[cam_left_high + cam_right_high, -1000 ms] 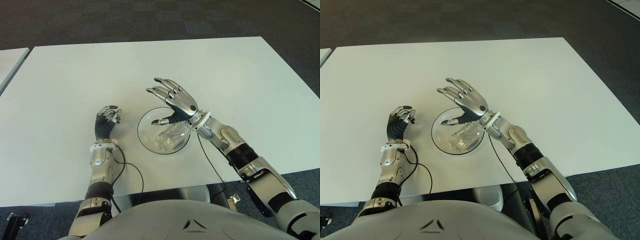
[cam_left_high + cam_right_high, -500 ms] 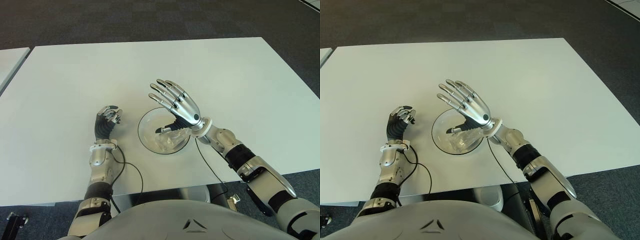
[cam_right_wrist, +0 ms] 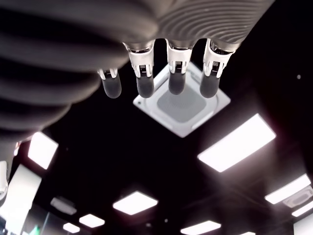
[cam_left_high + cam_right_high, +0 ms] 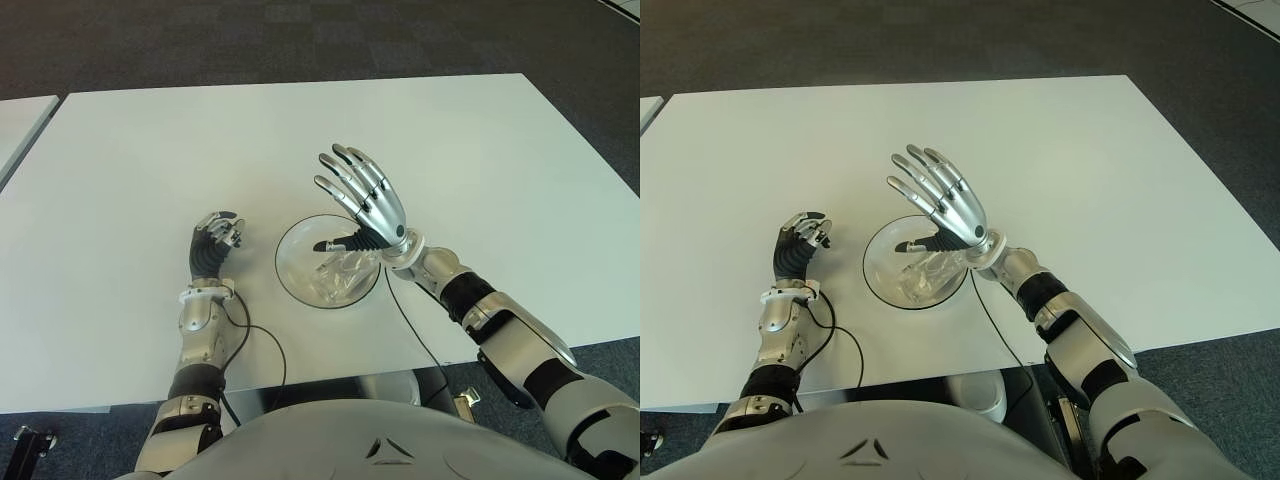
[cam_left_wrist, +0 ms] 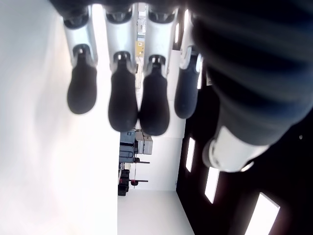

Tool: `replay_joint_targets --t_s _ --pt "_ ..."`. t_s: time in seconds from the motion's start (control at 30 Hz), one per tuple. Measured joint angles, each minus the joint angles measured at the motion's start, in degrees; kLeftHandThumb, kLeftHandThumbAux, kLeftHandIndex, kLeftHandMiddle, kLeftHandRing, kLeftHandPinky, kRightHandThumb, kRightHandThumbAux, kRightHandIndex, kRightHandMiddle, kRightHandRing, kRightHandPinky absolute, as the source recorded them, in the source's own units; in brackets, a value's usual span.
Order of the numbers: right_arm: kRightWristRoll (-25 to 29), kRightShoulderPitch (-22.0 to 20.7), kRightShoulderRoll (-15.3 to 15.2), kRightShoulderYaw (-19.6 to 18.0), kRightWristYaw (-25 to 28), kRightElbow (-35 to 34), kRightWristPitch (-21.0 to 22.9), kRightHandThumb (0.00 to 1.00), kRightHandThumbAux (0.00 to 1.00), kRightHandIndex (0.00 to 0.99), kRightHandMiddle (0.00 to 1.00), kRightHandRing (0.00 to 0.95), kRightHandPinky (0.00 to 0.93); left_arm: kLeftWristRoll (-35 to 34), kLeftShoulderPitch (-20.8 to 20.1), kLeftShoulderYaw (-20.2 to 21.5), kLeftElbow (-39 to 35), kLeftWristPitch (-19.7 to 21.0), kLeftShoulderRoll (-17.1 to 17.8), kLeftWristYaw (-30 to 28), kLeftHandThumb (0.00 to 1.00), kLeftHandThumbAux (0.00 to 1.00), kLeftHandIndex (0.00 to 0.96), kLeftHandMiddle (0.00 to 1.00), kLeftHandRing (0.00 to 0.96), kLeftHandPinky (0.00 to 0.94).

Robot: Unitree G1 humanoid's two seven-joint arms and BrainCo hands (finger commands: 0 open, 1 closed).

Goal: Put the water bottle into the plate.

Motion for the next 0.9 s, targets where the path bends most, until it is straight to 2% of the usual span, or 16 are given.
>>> replay_joint_targets --t_s 0.1,0.17,0.2,0.27,0.33,0.53,0.7,0.8,0.9 --pt "5.6 -1.8 1.1 -2.5 0.1 0.1 -5.3 0.131 0.441 0.000 0.000 0.000 0.000 0.0 0.0 -0.1 0.0 -0.1 0.0 0.0 0.707 0.715 0.435 0.696 0.686 0.675" --pt "9.4 -2.6 1.5 -4.2 0.5 0.3 -9.5 0.234 0.350 0.000 0.000 0.000 0.000 0.0 0.0 -0.2 0.0 -0.1 0.0 -0.2 0.707 0.715 0.435 0.696 0.684 0.670" --pt "11.1 -2.5 1.6 -4.9 0.8 0.3 -11.4 0.255 0.332 0.000 0.000 0.000 0.000 0.0 0.0 -0.2 0.0 -0.1 0.0 -0.3 0.707 0.715 0.435 0.696 0.684 0.669" --pt "15.7 -1.1 1.6 -6.6 3.1 0.2 -15.7 0.314 0.282 0.000 0.000 0.000 0.000 0.0 0.0 -0.3 0.0 -0.2 0.0 -0.6 0.707 0.715 0.435 0.696 0.684 0.668" --pt "20.2 1.1 1.5 -7.9 7.0 -0.1 -17.8 0.340 0.262 0.000 0.000 0.000 0.000 0.0 0.0 -0.2 0.0 -0.4 0.0 -0.6 0.707 0.715 0.435 0.697 0.685 0.669" --pt "32.8 7.4 1.9 -13.3 21.6 0.3 -17.5 0.369 0.285 0.000 0.000 0.000 0.000 -0.1 0.0 0.1 0.0 -0.4 0.4 -0.7 0.706 0.716 0.435 0.696 0.686 0.670" --pt "41.9 10.7 3.2 -19.9 31.3 1.3 -13.6 0.378 0.363 0.000 0.000 0.000 0.015 -0.4 0.0 -0.1 0.3 -0.4 0.4 -1.6 0.706 0.716 0.435 0.694 0.685 0.671" --pt "44.9 11.9 3.9 -22.5 35.4 1.4 -13.3 0.390 0.404 0.000 0.000 0.000 0.065 -0.5 0.0 -0.1 0.5 -0.4 0.4 -1.8 0.706 0.716 0.435 0.695 0.685 0.672" --pt "48.3 12.3 5.3 -24.7 39.6 1.9 -14.3 0.448 0.472 0.000 0.038 0.064 0.174 -0.6 0.0 -0.1 0.6 -0.4 0.4 -2.0 0.705 0.716 0.435 0.696 0.686 0.673"
